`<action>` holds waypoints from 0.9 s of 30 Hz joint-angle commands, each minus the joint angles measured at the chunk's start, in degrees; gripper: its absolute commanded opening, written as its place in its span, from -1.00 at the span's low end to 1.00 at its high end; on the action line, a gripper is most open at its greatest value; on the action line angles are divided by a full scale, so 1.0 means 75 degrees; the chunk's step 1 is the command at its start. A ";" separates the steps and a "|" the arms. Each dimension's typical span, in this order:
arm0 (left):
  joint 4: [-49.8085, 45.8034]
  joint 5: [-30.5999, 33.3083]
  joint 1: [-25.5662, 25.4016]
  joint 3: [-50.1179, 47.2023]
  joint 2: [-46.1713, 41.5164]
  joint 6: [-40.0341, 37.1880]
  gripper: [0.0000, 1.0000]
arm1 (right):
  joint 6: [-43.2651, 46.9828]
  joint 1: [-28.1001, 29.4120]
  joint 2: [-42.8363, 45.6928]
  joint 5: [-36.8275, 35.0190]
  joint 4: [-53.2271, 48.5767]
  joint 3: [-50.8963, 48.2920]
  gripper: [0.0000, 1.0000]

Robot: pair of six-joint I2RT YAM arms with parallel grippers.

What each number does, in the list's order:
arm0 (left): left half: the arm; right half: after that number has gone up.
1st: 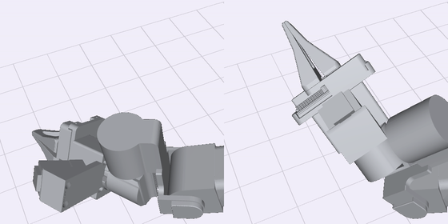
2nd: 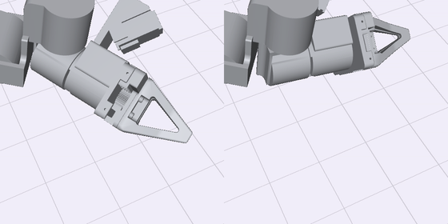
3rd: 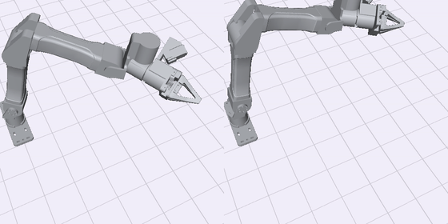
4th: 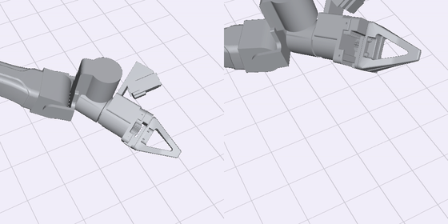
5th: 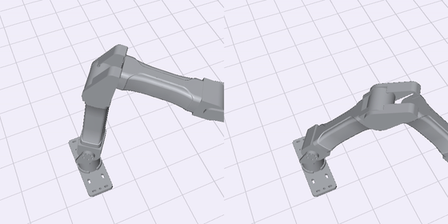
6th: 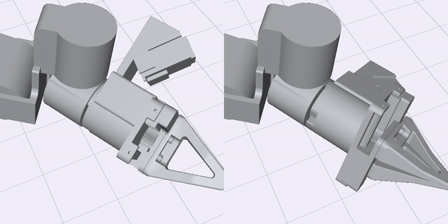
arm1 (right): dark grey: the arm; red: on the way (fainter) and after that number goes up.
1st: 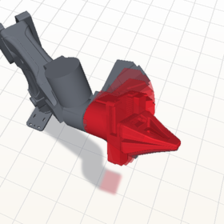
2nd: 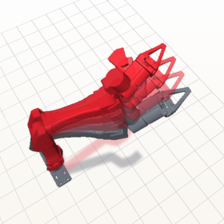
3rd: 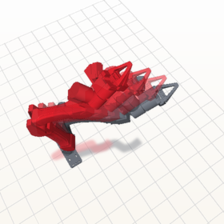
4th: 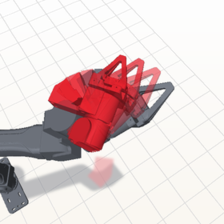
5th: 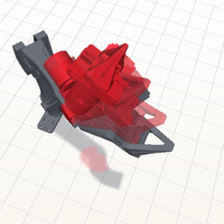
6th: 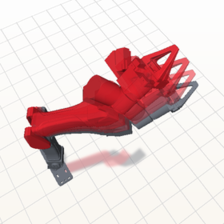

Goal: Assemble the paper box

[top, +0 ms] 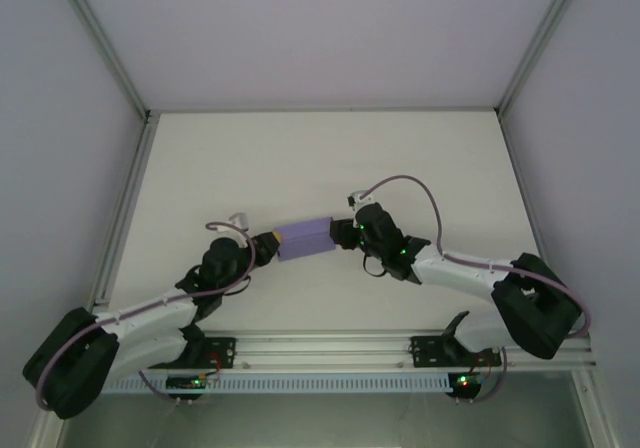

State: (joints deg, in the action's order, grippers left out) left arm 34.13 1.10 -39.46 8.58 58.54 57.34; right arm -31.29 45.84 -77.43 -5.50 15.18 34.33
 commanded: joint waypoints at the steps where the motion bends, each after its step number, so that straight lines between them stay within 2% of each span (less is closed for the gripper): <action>1: -0.1199 -0.0295 -0.0070 -0.0604 0.0669 -0.0299 -0.90 | 0.0110 -0.0002 -0.0531 0.0277 -0.1518 -0.0591 -0.29; 2: -0.1141 -0.0285 -0.0069 -0.0608 0.0744 -0.0431 -0.98 | 0.0130 -0.0006 -0.0529 0.0265 -0.1466 -0.0629 -0.29; 6: -0.1343 -0.0364 -0.0070 -0.0376 0.0834 -0.0833 -1.00 | 0.0332 -0.0019 -0.0504 0.0264 -0.1515 -0.0612 -0.29; 10: -0.2003 -0.0452 -0.0071 0.0064 0.0530 -0.1070 -0.74 | 0.0351 -0.0026 -0.0435 0.0252 -0.1513 -0.0593 -0.29; 14: -0.2892 -0.0180 -0.0069 0.0441 -0.0264 -0.1064 -0.32 | 0.0334 -0.0016 -0.0446 0.0231 -0.1529 -0.0527 -0.28; 17: -0.3738 0.0047 -0.0025 0.0837 -0.0895 -0.0983 -0.07 | 0.0331 -0.0008 -0.0446 0.0154 -0.1561 -0.0422 -0.29; 21: -0.4619 0.0035 0.0150 0.1411 -0.1361 -0.0910 0.15 | 0.0335 0.0010 -0.0435 0.0109 -0.1624 -0.0355 -0.29; 27: -0.4470 -0.0383 0.0369 0.1402 -0.1595 -0.0662 0.18 | 0.0330 0.0026 -0.0434 0.0135 -0.1583 -0.0343 -0.29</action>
State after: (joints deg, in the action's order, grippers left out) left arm 3.51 0.56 -37.21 18.20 47.35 51.29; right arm -30.44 45.41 -77.80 -5.19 16.75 34.02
